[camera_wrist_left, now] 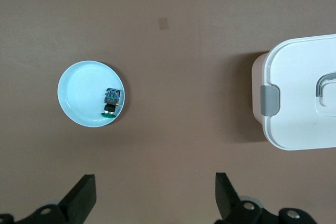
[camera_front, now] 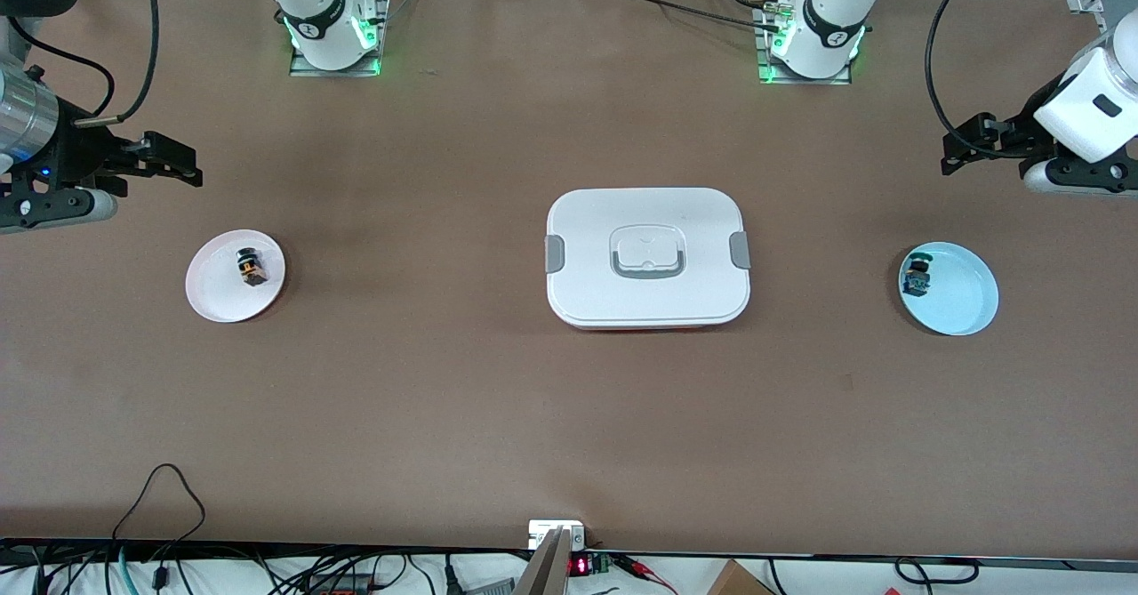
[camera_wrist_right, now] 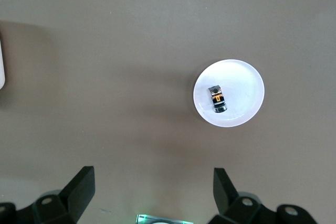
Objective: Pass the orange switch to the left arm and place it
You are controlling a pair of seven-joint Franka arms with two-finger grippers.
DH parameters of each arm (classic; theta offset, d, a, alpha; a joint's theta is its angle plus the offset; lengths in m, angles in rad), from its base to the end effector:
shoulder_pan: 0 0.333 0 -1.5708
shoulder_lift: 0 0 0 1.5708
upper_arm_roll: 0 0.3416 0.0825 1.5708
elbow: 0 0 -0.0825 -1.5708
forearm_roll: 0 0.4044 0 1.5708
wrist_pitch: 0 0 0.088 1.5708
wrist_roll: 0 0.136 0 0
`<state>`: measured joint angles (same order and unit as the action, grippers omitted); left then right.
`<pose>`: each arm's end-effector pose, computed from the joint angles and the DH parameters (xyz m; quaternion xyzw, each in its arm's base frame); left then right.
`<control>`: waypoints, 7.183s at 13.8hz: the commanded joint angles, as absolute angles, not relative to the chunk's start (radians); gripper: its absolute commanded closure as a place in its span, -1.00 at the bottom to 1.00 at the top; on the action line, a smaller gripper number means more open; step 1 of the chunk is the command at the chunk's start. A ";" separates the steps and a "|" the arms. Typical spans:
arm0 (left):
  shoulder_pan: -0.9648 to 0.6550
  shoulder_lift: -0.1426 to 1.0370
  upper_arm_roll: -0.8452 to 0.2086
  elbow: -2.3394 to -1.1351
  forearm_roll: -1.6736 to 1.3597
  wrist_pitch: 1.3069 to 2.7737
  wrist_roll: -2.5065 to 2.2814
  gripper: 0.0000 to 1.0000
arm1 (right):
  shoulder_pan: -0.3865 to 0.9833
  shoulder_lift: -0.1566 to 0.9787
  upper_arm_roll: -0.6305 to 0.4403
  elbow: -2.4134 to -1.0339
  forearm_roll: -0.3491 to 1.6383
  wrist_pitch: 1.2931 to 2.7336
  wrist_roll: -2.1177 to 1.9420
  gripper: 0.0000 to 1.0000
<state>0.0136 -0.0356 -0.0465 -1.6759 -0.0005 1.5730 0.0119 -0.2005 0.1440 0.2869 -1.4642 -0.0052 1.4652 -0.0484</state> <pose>0.5578 -0.0188 0.5899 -0.9992 0.0223 0.0337 0.0009 0.6029 0.0396 0.5827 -0.9952 -0.0671 0.0688 0.0165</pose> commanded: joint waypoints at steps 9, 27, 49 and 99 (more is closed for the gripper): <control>0.011 -0.028 -0.048 -1.649 0.020 1.552 0.009 -1.00 | -0.207 0.132 0.290 -1.477 -0.009 1.470 -0.144 -1.00; 0.011 -0.028 -0.048 -1.649 0.020 1.551 0.009 -1.00 | -0.304 0.170 0.285 -2.040 -0.118 2.145 -1.671 -1.00; 0.011 -0.028 -0.048 -1.649 0.020 1.551 0.009 -1.00 | -0.443 0.394 0.285 -2.166 -0.115 2.451 -2.237 -1.00; 0.011 -0.028 -0.048 -1.649 0.021 1.551 0.009 -1.00 | -0.489 0.337 0.595 -1.944 0.533 1.775 -1.924 1.00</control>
<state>0.0137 -0.0356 -0.0464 -1.6745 -0.0005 1.5706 0.0119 -0.4747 0.3297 0.5567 -1.9601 0.4369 1.8137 -1.9526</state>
